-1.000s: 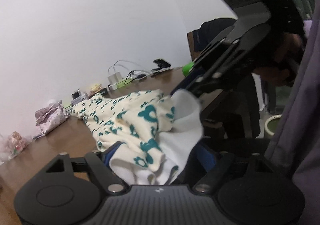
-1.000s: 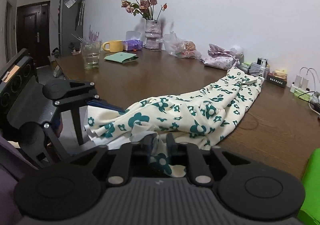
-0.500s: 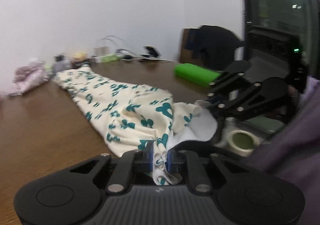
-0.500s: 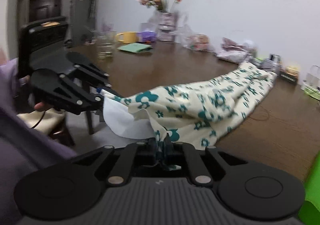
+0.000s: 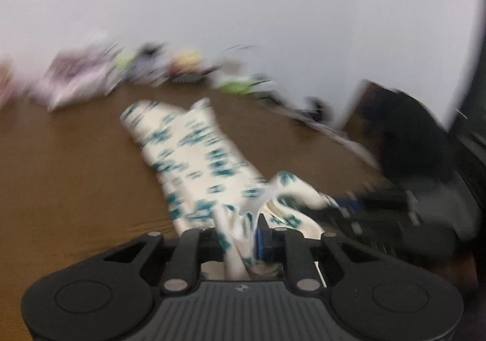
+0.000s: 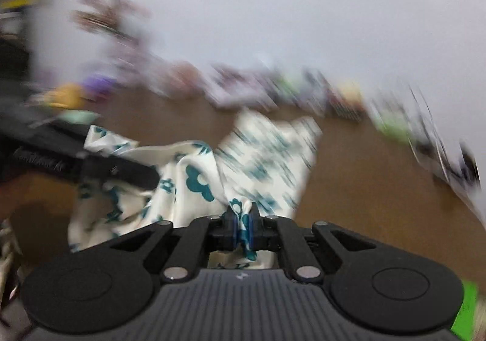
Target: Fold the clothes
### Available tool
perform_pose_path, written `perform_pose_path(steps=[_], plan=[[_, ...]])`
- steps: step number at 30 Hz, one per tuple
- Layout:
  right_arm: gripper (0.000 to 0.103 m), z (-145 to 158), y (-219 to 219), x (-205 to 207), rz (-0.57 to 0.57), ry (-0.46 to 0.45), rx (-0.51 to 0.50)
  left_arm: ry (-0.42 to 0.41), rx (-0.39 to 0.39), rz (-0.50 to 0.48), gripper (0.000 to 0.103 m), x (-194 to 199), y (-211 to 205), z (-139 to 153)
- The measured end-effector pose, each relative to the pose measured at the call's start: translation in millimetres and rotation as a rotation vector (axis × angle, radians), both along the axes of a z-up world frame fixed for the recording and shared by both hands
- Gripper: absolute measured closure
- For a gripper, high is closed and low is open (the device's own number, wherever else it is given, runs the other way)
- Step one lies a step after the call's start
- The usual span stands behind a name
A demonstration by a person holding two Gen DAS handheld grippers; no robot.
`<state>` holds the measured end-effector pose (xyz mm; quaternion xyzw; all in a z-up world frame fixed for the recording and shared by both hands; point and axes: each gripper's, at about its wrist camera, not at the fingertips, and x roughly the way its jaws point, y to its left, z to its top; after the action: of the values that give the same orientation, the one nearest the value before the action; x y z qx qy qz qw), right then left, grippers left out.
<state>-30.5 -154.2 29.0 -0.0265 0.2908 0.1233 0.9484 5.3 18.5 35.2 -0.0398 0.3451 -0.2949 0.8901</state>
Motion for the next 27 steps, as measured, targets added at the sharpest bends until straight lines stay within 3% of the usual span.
perform_pose_path(steps=[1,2,4,5,7,8,12,17,22,27], plan=[[0.095,-8,2,10,-0.025,0.031,0.005,0.019,-0.015,0.02,0.082,4,2,-5],[0.093,-16,4,19,-0.054,0.057,0.008,0.038,-0.029,0.041,0.069,9,3,-10],[0.08,-23,1,23,-0.104,0.062,0.028,0.076,-0.058,0.081,0.047,17,6,-19],[0.075,-23,-3,19,-0.117,0.053,0.043,0.087,-0.074,0.103,0.04,20,10,-21],[0.054,-16,-15,6,-0.153,0.01,0.069,0.062,-0.095,0.163,0.032,14,26,-13],[0.051,-10,-22,-4,-0.167,-0.019,0.083,0.048,-0.094,0.197,0.027,11,34,-8],[0.047,12,-44,-42,-0.168,-0.105,0.143,0.02,-0.088,0.345,0.024,-31,70,9],[0.046,4,-46,-64,-0.124,-0.083,0.179,0.028,-0.203,0.332,0.023,-96,77,0],[0.045,-14,-47,-56,-0.135,-0.01,0.254,0.027,-0.097,0.294,0.023,-104,46,-14],[0.049,-27,-43,-54,-0.091,0.016,0.318,0.071,-0.109,0.258,0.022,-93,39,-20]])
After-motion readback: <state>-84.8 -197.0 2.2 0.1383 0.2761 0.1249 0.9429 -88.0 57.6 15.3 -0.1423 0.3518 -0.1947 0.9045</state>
